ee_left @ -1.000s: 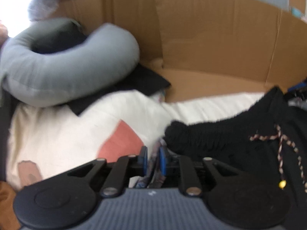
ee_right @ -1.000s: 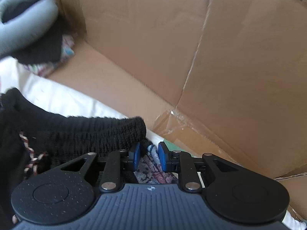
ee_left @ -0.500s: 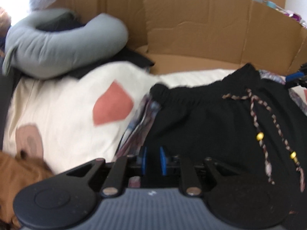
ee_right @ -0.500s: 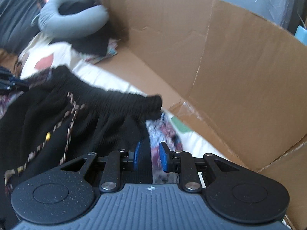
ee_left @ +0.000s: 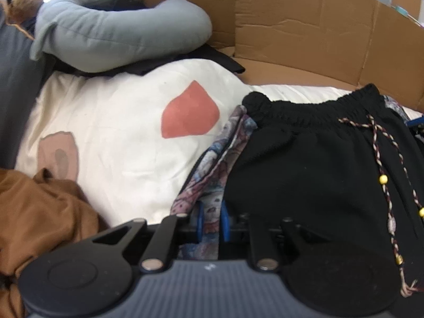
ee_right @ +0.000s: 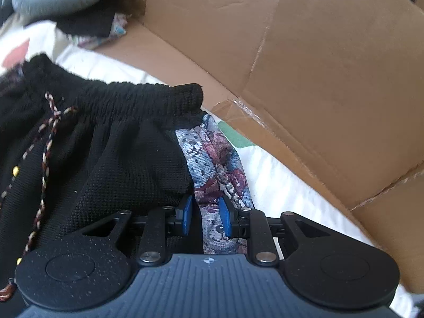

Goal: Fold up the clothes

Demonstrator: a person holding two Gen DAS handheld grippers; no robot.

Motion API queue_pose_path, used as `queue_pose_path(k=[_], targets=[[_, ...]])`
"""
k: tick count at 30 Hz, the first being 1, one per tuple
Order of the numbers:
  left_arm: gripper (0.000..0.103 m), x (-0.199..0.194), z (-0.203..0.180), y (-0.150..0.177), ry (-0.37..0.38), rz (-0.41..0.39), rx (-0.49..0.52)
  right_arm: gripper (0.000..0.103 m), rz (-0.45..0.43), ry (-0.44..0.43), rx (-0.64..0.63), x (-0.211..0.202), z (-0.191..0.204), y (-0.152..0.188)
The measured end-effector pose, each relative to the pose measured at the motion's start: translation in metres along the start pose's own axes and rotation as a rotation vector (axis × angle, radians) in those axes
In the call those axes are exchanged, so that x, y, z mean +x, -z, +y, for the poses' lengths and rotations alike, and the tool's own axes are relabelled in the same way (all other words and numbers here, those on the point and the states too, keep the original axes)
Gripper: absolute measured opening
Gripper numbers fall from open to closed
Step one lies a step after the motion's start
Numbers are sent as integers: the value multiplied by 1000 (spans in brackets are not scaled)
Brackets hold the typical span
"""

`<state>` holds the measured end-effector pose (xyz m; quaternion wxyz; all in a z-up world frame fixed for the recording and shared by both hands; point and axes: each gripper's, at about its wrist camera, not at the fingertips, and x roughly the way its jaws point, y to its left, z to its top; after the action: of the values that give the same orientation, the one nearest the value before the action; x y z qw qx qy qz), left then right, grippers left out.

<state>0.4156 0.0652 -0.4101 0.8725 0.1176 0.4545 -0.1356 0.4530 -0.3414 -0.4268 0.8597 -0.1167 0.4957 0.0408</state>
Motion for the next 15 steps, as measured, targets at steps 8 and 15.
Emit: queue_pose_path(k=[8, 15], targets=[[17, -62, 19, 36, -1, -3, -29, 28, 1, -23, 58, -28, -10, 3], [23, -132, 48, 77, -34, 18, -83, 28, 1, -57, 93, -66, -10, 7]])
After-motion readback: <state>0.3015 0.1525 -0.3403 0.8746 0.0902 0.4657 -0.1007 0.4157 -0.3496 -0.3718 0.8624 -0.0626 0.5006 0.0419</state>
